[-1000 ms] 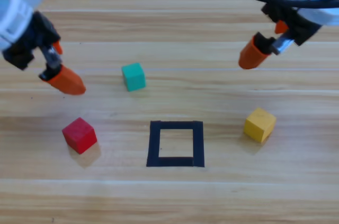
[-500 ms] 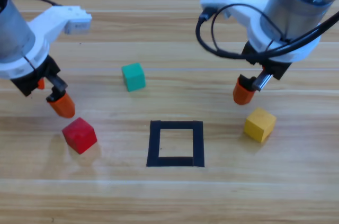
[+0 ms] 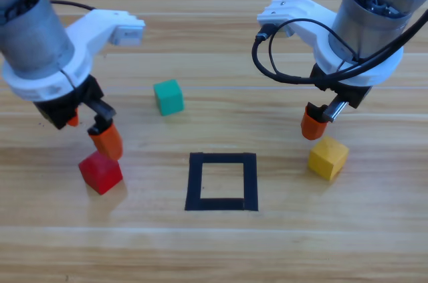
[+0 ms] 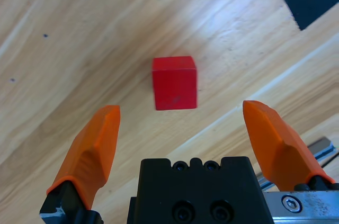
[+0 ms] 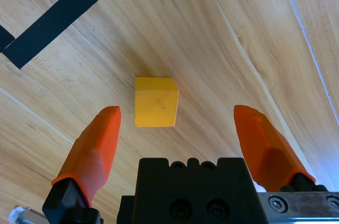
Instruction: Stack the blocks in the rectangular block: red at the bottom, yellow in the middle, green on top
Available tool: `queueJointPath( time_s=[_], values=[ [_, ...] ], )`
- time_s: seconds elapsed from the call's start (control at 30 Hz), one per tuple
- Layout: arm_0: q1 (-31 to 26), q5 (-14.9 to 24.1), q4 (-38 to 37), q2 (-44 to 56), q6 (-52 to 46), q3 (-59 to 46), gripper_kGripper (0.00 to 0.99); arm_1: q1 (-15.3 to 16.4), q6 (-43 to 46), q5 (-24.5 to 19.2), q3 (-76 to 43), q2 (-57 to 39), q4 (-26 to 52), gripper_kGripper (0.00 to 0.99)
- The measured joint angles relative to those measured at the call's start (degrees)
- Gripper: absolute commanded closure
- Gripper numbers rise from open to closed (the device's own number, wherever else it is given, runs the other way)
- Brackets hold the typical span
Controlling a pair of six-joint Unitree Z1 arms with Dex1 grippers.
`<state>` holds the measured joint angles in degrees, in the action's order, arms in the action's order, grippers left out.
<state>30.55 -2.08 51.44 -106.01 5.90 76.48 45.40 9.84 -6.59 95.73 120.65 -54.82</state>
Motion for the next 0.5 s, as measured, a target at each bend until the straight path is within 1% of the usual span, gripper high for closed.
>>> queueJointPath(
  time_s=[0.17,0.33,0.5],
  values=[
    [2.22,0.00,-0.01,-1.19,-0.55,0.00,0.000,-0.45,0.97,0.26,-0.01,2.22,0.00,0.045],
    [2.52,0.01,-2.36,-2.37,-0.55,-2.35,0.000,-0.75,1.39,0.51,-0.03,4.44,0.00,0.051],
    [2.52,0.01,-4.00,-3.18,-0.29,-3.84,0.000,-1.00,1.55,0.70,-0.03,4.63,0.00,0.067]
  ],
)
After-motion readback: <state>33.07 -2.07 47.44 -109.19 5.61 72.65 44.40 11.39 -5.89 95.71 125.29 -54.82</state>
